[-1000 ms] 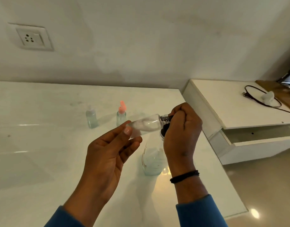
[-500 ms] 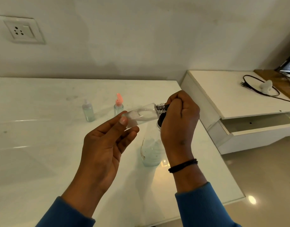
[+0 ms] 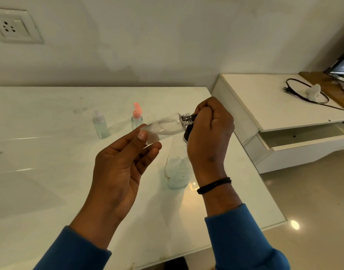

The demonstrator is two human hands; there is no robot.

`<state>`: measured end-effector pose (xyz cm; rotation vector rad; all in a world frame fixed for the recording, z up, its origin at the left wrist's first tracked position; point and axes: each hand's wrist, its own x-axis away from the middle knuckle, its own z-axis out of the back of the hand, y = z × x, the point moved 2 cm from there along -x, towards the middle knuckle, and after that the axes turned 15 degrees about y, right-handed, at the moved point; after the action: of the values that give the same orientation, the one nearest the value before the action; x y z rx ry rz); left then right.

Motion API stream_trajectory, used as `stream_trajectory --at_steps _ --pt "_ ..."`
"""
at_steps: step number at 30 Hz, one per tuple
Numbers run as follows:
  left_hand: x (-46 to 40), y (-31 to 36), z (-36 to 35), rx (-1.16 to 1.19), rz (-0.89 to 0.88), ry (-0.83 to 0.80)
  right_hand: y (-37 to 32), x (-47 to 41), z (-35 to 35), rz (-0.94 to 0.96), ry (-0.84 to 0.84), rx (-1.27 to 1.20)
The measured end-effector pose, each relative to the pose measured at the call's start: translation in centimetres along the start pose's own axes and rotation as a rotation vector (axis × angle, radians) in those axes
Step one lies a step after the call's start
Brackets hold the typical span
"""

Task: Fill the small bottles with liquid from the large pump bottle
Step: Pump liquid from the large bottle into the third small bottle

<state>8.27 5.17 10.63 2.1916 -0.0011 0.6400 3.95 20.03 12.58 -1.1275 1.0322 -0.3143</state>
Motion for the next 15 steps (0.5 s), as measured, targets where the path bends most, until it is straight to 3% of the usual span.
stream_trajectory --at_steps 15 --pt "-0.25 -0.06 0.2 0.02 0.003 -0.005 0.31 0.28 -0.19 -0.031 -0.017 -0.037"
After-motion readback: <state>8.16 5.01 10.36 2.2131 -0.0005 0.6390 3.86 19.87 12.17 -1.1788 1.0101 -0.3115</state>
